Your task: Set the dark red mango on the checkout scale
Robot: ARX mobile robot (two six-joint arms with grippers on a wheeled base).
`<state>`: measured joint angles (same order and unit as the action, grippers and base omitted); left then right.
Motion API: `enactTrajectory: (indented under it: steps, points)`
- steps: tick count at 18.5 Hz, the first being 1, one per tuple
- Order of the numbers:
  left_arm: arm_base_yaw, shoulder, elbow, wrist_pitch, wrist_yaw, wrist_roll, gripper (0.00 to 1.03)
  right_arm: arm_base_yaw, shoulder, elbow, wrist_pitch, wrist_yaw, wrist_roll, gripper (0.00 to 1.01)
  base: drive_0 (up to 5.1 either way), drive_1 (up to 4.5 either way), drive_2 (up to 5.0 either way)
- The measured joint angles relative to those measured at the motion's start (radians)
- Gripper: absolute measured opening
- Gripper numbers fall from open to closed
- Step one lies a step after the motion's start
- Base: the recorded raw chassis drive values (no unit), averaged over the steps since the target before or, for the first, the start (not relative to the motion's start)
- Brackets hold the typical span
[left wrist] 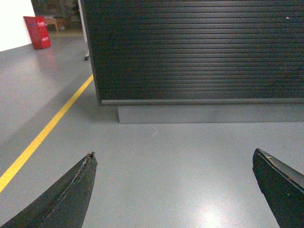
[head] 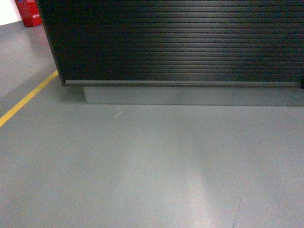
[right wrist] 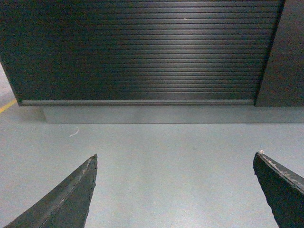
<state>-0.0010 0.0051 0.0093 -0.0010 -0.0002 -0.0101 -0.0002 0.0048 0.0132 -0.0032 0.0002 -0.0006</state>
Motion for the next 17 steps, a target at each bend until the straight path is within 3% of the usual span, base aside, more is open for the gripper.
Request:
enactTrajectory:
  steps: [17]
  points:
    - [0.000,0.000,0.000,-0.005,0.000,0.000,0.98,0.000,0.000,0.000,-0.002,0.000,0.000,0.98,0.0,4.16,-4.1]
